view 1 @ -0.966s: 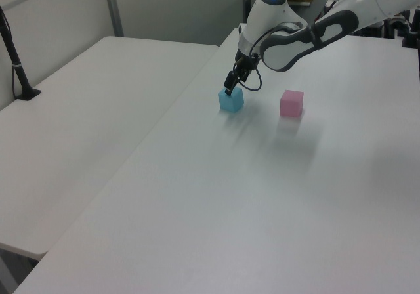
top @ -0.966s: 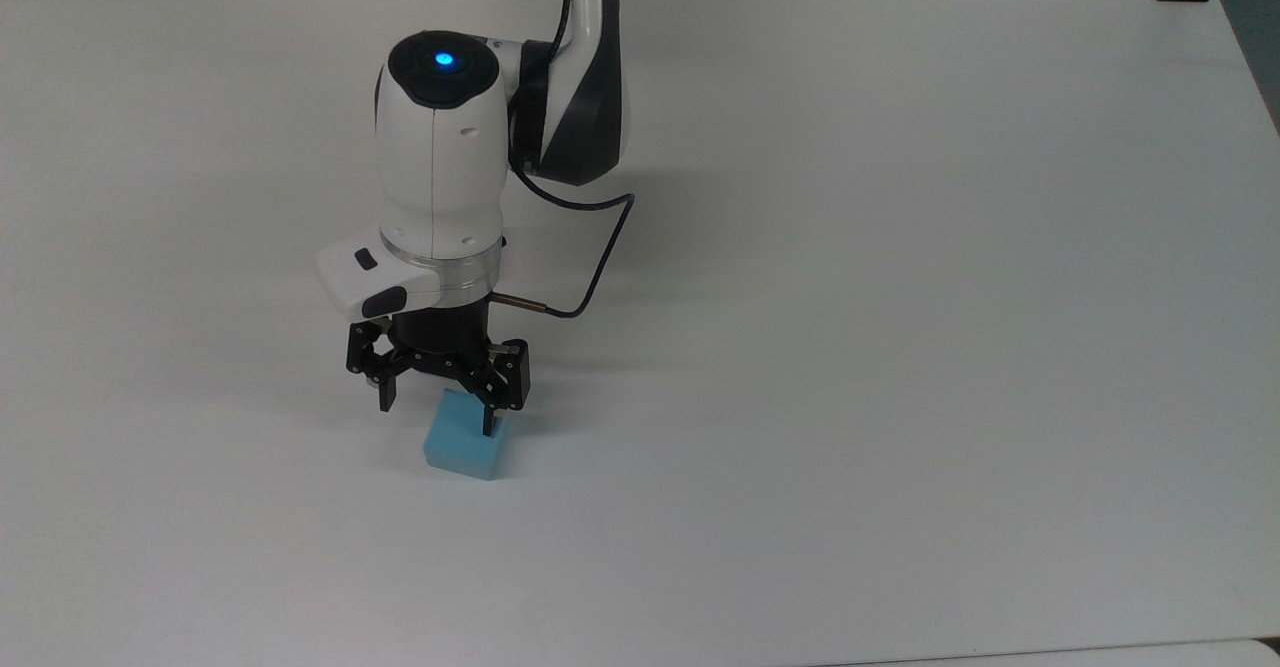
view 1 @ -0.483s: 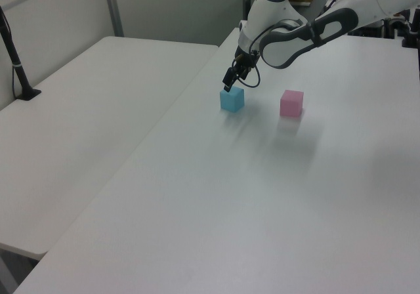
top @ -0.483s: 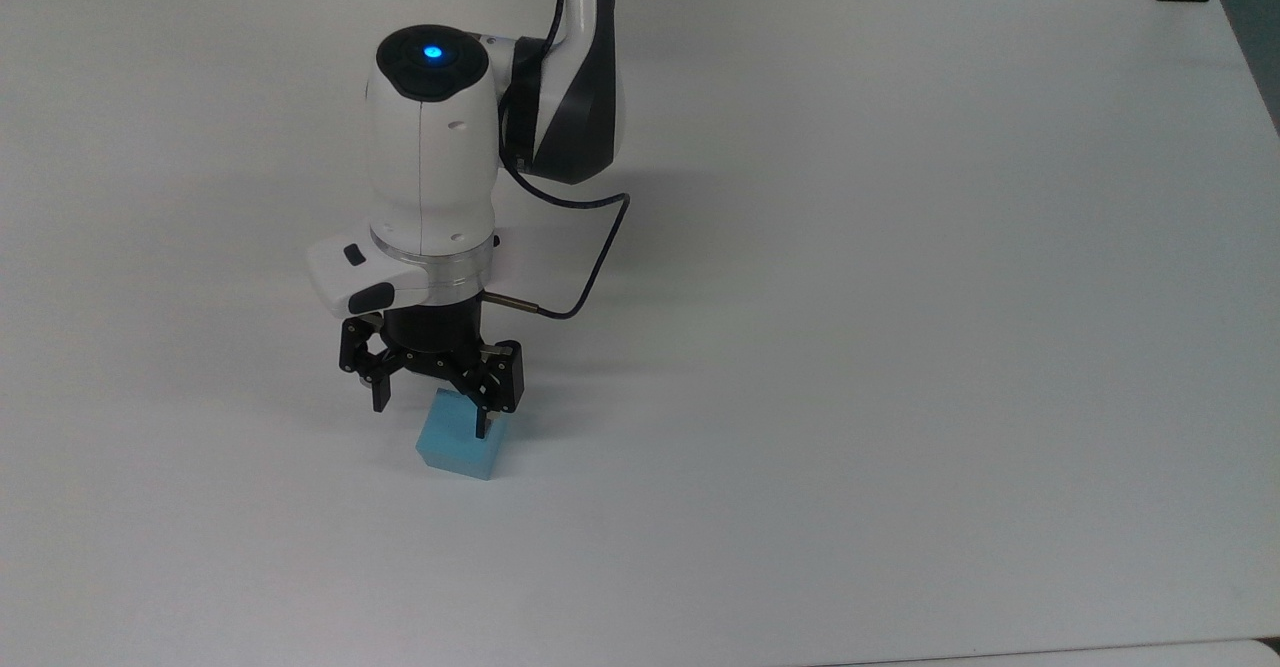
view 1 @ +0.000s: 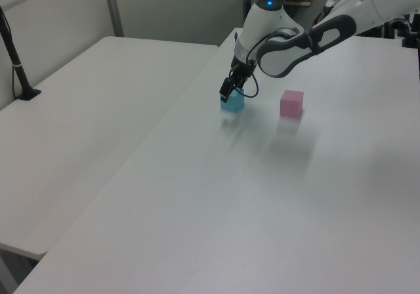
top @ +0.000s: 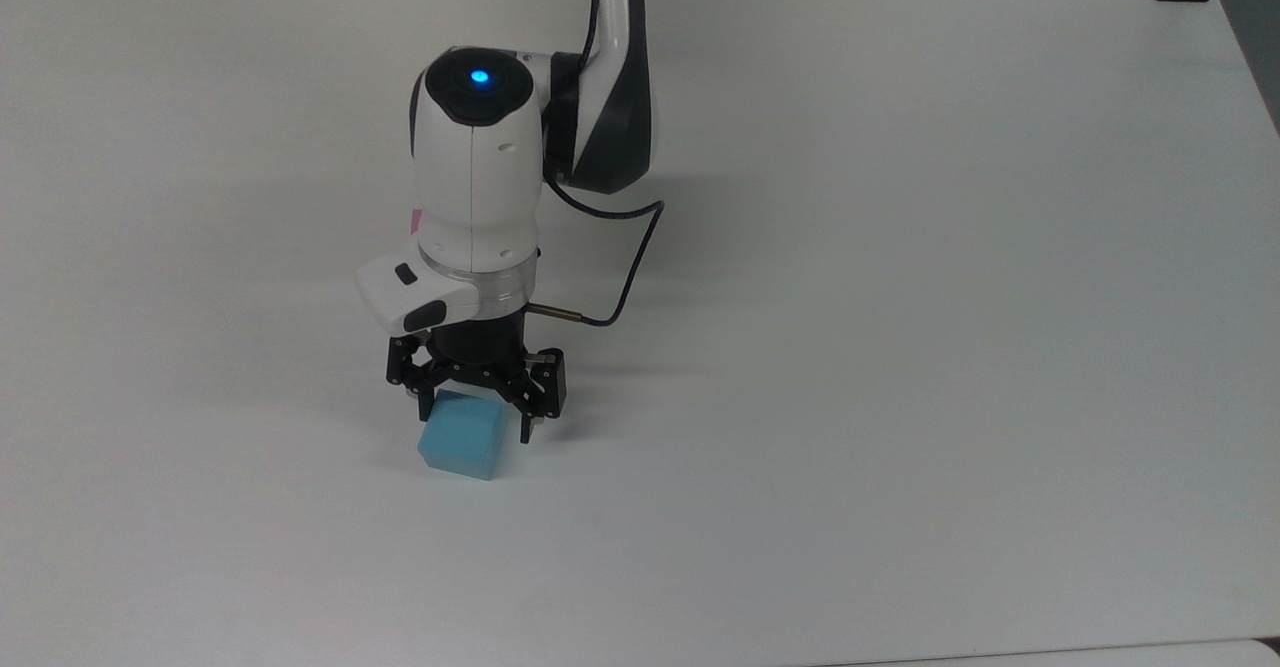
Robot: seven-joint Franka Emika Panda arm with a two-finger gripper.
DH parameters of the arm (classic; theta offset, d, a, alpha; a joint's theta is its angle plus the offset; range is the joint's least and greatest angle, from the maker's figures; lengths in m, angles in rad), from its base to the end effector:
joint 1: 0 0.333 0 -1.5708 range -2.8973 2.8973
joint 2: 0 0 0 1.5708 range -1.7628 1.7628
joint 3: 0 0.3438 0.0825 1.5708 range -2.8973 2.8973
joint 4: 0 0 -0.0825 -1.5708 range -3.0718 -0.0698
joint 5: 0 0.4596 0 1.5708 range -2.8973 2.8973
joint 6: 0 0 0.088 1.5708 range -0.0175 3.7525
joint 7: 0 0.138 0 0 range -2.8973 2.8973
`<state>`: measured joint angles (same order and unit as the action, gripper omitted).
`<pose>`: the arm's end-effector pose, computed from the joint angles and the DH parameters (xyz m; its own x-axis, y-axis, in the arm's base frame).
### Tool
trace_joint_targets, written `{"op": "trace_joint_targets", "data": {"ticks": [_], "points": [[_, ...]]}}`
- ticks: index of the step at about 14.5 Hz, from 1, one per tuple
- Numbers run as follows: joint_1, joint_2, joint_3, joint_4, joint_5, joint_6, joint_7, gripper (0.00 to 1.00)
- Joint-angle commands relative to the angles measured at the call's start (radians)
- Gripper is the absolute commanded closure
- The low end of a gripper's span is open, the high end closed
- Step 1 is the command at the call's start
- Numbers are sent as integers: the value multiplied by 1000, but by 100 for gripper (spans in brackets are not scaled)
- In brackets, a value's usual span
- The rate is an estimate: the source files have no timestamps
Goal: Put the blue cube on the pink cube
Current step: 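Close the gripper on the light-blue cube, then lift the light-blue cube and carry it over the pink cube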
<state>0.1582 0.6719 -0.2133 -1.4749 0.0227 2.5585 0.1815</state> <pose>0.8453 -0.0141 0.2881 0.8932 -0.1533 0.4227 -0.1861 -0.9818 0.0370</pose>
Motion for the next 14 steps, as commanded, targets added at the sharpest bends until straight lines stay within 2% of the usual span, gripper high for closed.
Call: {"op": "trace_joint_targets", "data": {"ticks": [1, 2, 3, 5, 6, 7, 8, 9, 11, 14], "points": [[6, 8, -11, -10, 16, 52, 3, 0], [6, 8, -11, -10, 13, 52, 1, 7], [6, 9, -11, -10, 13, 52, 1, 19], [8, 11, -11, -10, 13, 52, 3, 59], [9, 12, -11, -12, 10, 52, 3, 75], [11, 14, -11, -12, 9, 52, 3, 84], [8, -18, -11, -19, 11, 52, -2, 84], [8, -88, -11, -48, 13, 42, -7, 84], [4, -216, -9, -138, 13, 17, -28, 84], [1, -404, -9, -289, 23, -58, -146, 82]]}}
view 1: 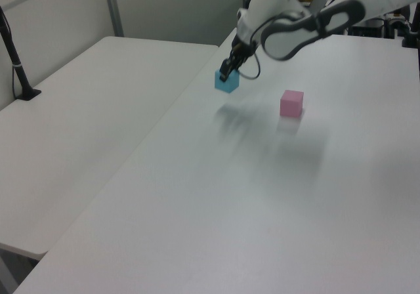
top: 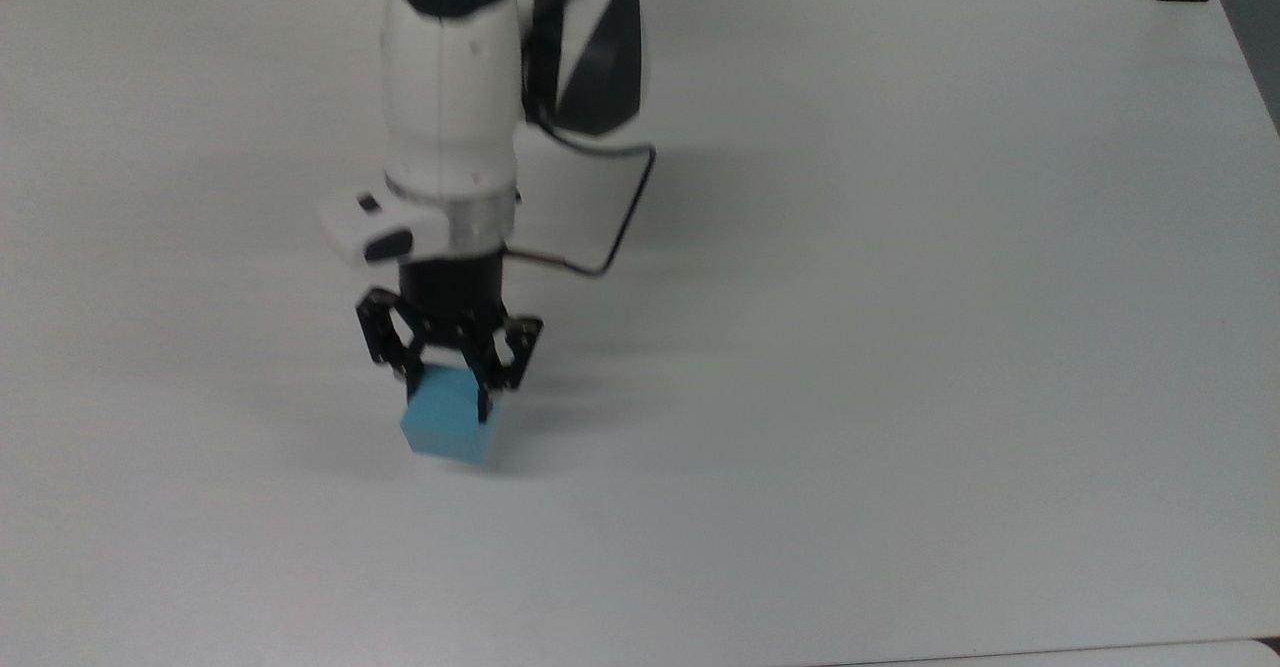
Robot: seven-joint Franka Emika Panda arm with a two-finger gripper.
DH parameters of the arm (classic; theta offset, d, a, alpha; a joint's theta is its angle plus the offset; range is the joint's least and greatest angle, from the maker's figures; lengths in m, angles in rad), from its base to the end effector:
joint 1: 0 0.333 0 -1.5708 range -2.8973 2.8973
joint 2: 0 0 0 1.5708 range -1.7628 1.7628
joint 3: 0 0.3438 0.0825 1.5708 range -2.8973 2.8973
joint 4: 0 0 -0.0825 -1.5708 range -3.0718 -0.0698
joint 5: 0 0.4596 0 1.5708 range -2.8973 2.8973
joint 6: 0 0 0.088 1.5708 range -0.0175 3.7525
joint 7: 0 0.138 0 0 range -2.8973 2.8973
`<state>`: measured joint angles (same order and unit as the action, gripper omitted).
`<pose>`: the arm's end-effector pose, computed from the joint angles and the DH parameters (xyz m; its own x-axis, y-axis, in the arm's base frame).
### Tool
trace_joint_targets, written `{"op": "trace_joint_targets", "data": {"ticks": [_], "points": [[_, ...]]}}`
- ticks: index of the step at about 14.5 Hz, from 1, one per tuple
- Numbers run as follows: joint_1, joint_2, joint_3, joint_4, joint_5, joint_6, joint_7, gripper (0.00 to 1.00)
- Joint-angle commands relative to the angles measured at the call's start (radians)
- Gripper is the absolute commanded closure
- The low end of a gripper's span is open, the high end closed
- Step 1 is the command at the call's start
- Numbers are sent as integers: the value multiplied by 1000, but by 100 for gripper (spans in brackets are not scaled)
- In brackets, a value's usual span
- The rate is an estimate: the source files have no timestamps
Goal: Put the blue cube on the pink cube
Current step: 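Lift the light-blue cube and carry it over the pink cube, then lower the light-blue cube onto the pink cube's top face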
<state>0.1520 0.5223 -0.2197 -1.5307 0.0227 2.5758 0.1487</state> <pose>0.8327 -0.0272 0.3826 0.8450 -0.1450 0.5147 -0.1764 -0.9842 0.0125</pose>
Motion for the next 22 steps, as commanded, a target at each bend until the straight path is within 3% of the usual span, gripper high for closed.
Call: {"op": "trace_joint_targets", "data": {"ticks": [1, 6, 12, 18, 19, 20, 21, 22], "points": [[6, -295, -3, -259, 25, -101, -133, 82], [-3, -461, -3, -442, 25, -141, -210, 81], [-14, -435, -4, -535, 22, -138, -279, 80], [-45, -406, -10, -543, 22, -131, -311, 79], [-49, -397, -10, -542, 22, -131, -314, 69], [-51, -389, -10, -540, 22, -131, -313, 27], [-54, -387, -10, -540, 22, -131, -311, 0], [-55, -387, -10, -539, 22, -132, -313, 0]]}}
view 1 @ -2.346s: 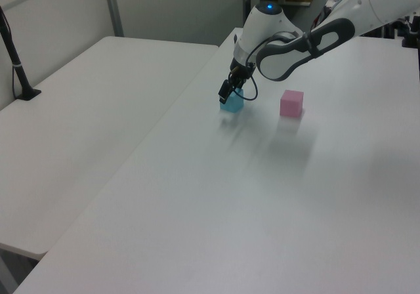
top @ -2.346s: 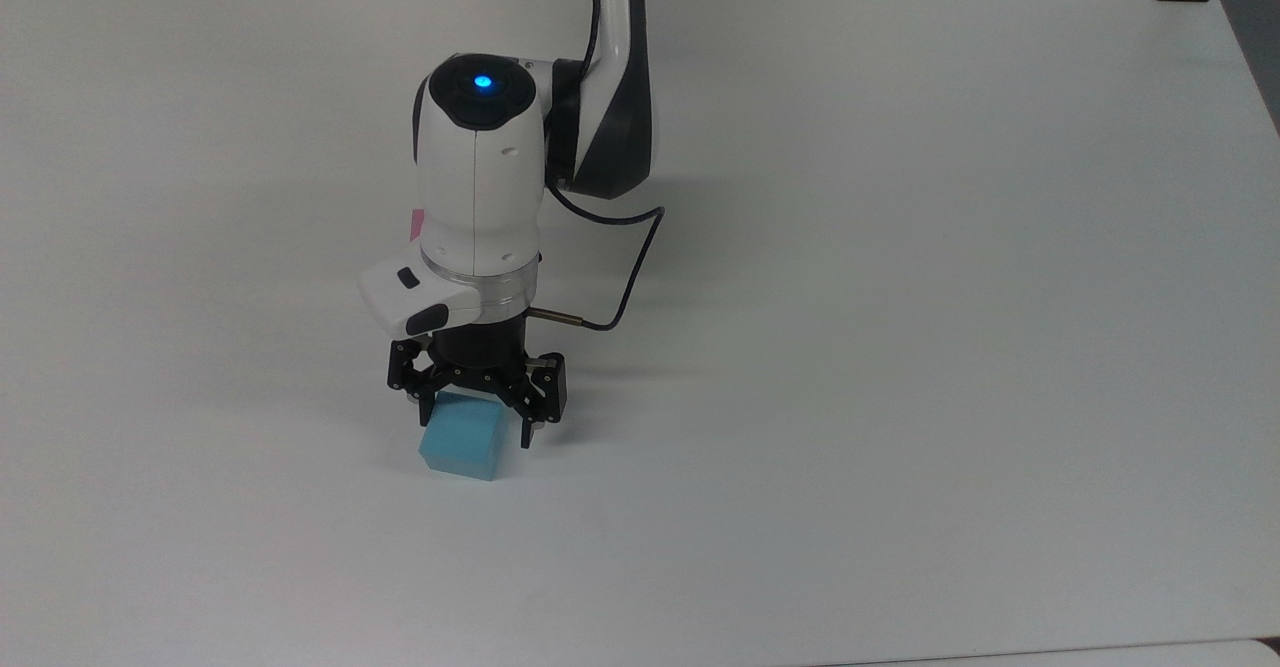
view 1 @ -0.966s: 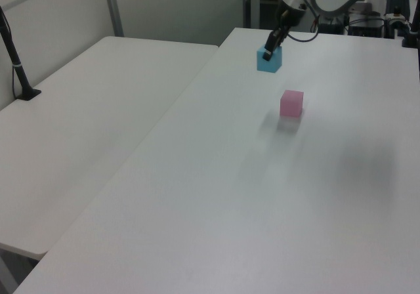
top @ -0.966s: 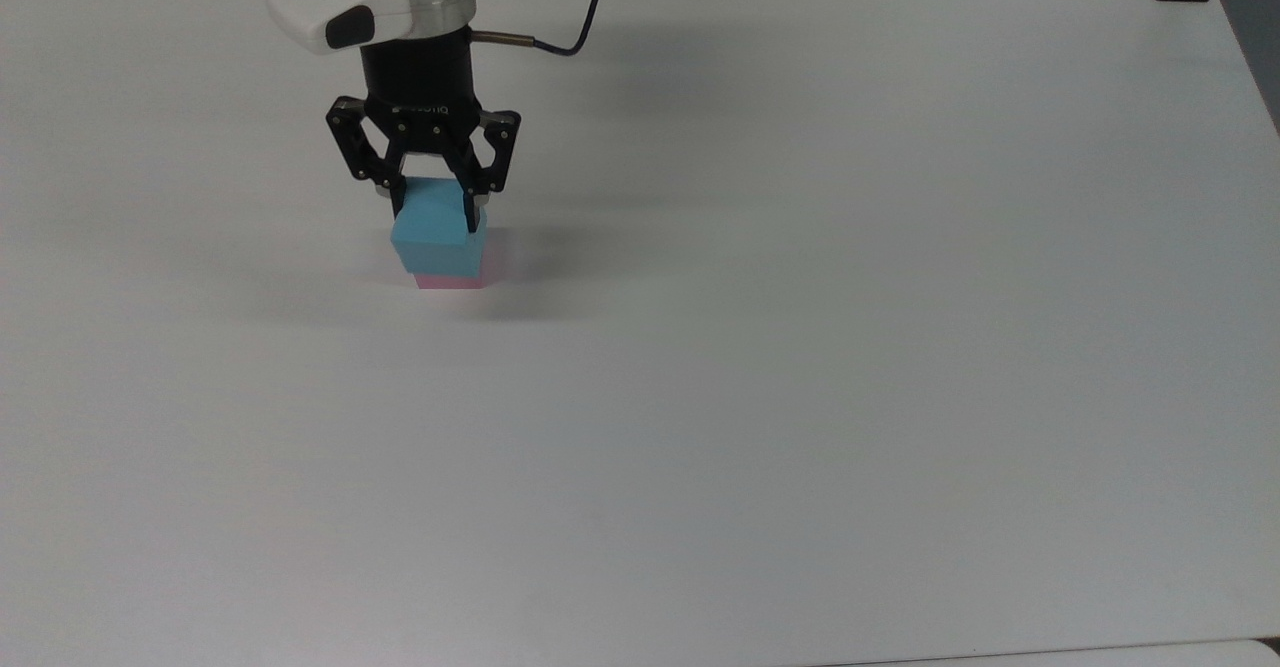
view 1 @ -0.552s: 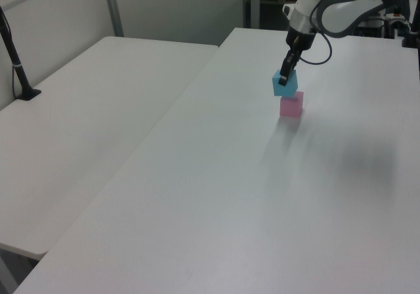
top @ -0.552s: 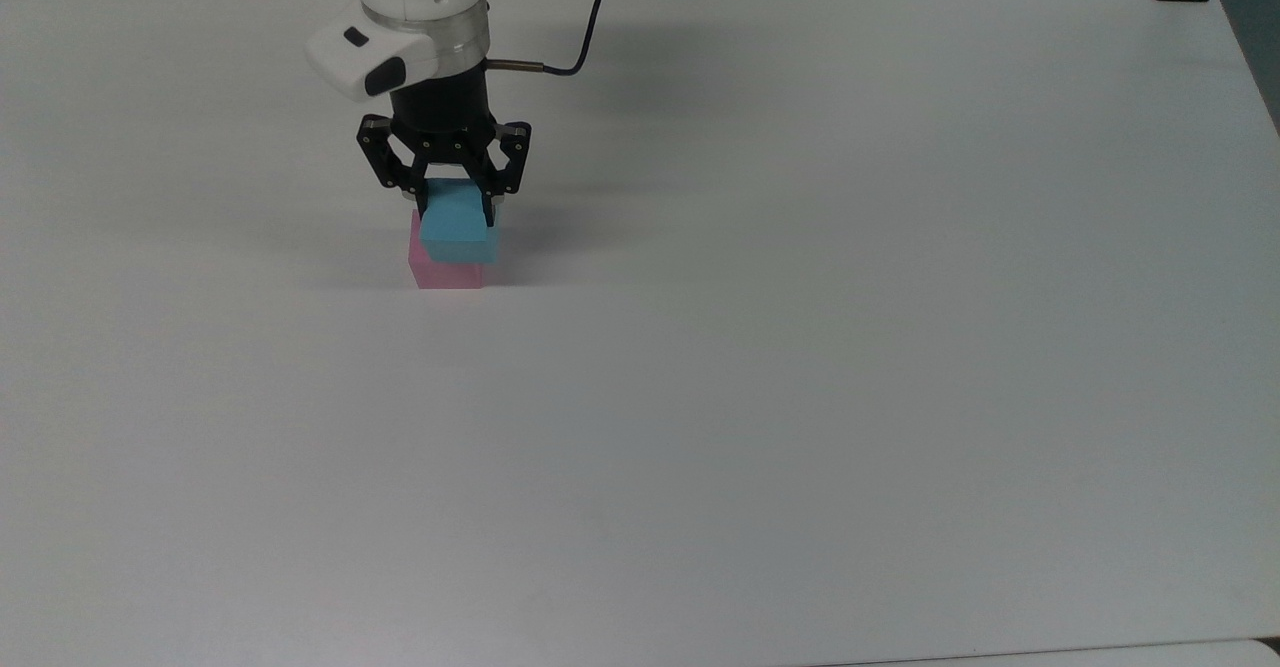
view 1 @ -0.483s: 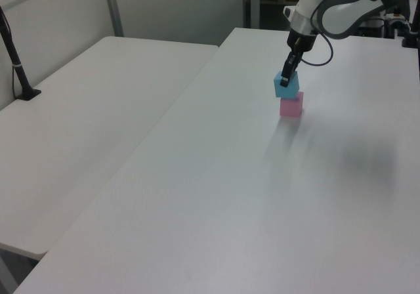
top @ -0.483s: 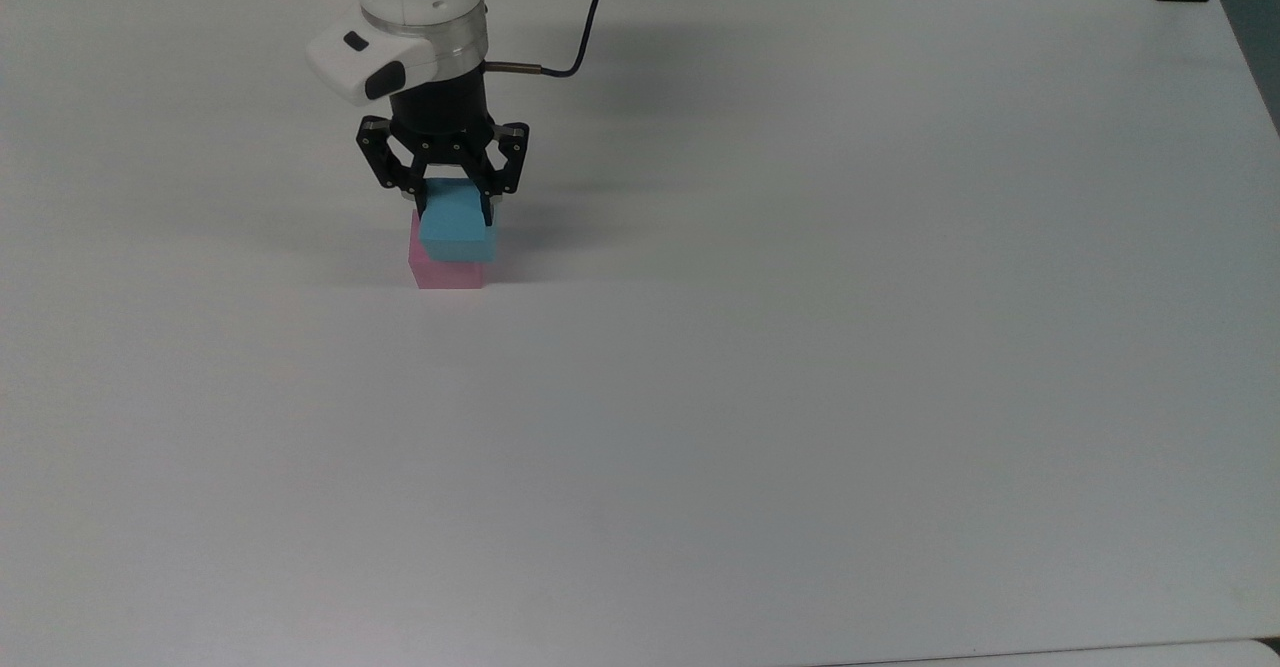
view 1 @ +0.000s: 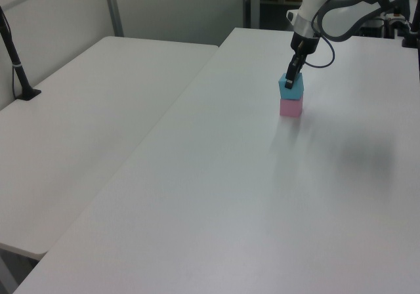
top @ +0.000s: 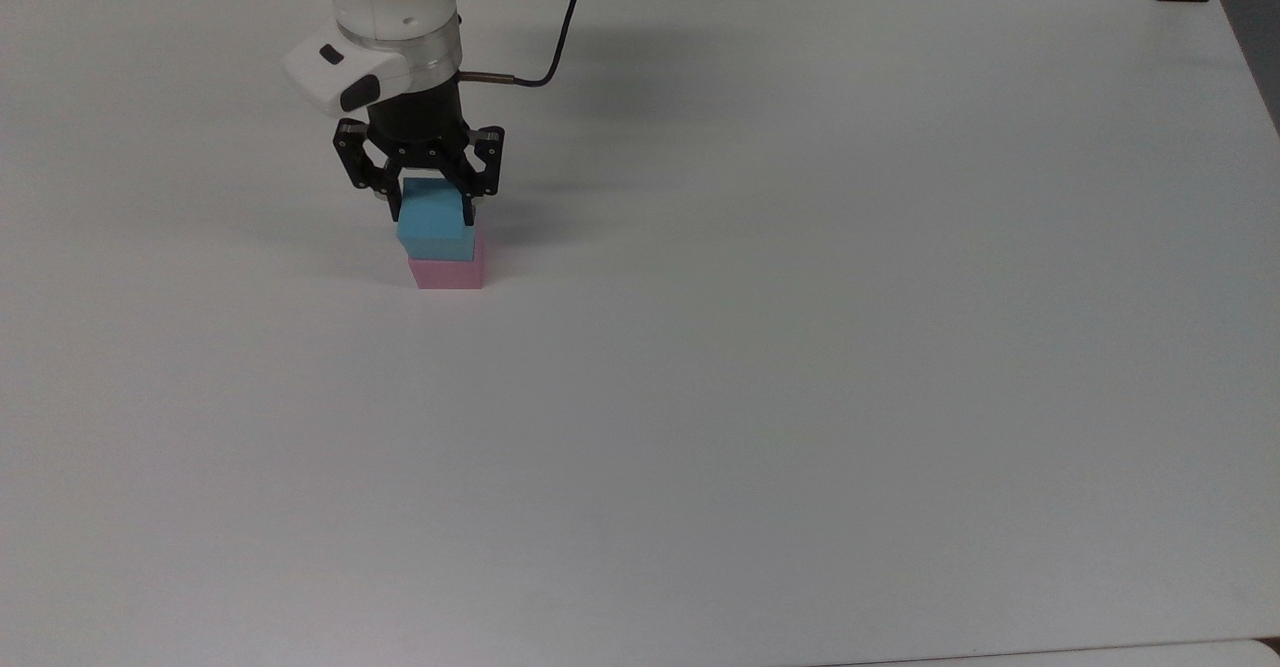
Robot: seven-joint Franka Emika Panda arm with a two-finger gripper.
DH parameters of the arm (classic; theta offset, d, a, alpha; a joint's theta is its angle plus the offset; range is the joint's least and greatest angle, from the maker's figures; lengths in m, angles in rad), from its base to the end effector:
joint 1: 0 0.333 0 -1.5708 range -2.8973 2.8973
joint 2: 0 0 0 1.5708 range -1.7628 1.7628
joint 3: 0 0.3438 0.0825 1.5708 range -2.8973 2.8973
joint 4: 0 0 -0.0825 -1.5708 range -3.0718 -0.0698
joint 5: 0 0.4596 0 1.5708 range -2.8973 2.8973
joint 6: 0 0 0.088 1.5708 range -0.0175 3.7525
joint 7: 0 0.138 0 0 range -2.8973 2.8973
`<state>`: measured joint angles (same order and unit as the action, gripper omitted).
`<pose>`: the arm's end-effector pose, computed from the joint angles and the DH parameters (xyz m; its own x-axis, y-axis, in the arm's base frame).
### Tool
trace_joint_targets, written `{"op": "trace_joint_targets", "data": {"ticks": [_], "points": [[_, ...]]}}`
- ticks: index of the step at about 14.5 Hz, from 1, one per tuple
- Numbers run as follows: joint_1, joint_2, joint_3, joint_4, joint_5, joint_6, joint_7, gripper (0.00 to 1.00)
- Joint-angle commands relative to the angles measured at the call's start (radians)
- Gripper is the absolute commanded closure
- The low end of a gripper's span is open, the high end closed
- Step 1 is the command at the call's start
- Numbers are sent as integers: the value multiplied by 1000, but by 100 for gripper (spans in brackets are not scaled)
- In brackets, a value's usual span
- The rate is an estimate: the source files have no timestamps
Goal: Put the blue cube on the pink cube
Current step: 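Open the gripper and raise it away from the stacked cubes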
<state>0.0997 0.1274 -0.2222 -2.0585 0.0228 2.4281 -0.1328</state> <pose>0.6622 -0.0792 0.3549 0.9708 0.0051 0.2397 -0.0049 -0.9991 0.0414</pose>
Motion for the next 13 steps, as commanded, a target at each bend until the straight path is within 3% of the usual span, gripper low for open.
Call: {"op": "trace_joint_targets", "data": {"ticks": [1, 3, 8, 13], "points": [[-2, 5, -8, -5, 22, 5, -18, 0], [0, -6, -8, 12, 22, -21, -15, 0], [12, -9, 4, 381, 20, -623, 31, 0], [14, -43, 64, 434, -3, -744, 110, 0]]}}
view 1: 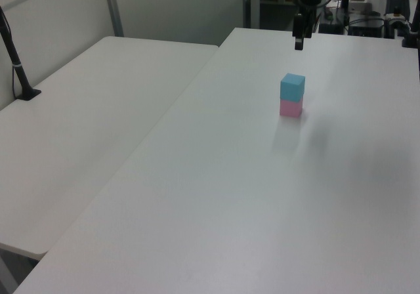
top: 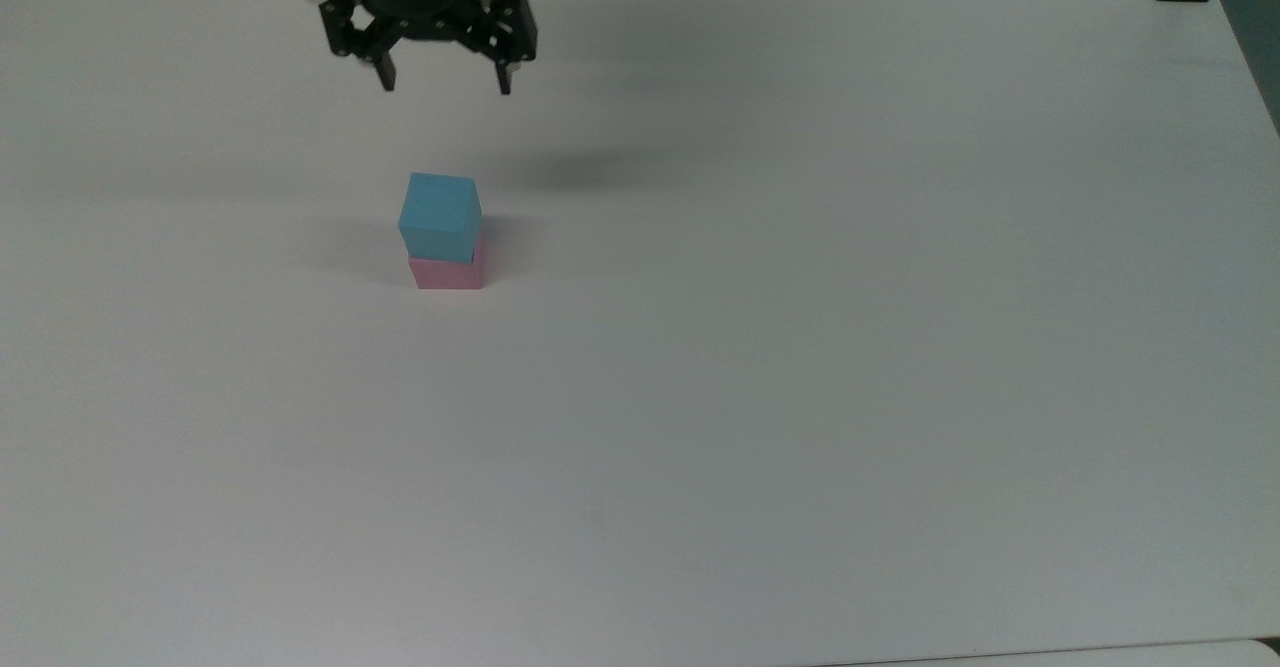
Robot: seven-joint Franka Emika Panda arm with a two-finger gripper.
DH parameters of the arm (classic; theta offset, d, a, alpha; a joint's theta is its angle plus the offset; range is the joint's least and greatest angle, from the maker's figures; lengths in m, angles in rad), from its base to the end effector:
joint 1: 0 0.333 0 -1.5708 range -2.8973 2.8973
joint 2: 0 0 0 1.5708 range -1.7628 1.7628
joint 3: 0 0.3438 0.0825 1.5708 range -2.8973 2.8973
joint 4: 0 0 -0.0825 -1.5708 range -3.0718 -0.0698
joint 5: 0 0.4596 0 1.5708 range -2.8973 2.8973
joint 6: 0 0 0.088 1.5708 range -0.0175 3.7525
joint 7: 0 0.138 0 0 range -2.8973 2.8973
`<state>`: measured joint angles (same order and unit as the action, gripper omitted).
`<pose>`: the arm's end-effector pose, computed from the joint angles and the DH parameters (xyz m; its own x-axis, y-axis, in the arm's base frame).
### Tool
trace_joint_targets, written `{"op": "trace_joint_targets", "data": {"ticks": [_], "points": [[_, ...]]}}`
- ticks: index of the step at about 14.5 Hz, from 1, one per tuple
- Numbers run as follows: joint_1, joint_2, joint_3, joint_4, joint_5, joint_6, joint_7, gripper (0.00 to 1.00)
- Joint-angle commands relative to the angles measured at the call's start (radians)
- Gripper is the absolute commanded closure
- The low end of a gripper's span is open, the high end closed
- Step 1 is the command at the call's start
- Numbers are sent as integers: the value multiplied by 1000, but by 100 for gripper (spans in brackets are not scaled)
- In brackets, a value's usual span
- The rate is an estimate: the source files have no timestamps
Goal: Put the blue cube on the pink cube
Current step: 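Open the gripper and raise it away from the stacked cubes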
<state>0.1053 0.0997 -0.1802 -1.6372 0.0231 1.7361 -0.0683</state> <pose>0.6694 -0.0432 0.5352 1.0000 -0.0095 0.0012 -0.0095 -0.9999 -0.0049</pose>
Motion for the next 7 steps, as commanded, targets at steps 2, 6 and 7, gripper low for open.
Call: {"op": "trace_joint_targets", "data": {"ticks": [2, 6, 7], "points": [[-1, -43, 40, 10, -29, -91, 76, 0], [-7, -48, 44, 10, -31, -83, 120, 0], [-9, -49, 44, 10, -29, -86, 122, 0]]}}
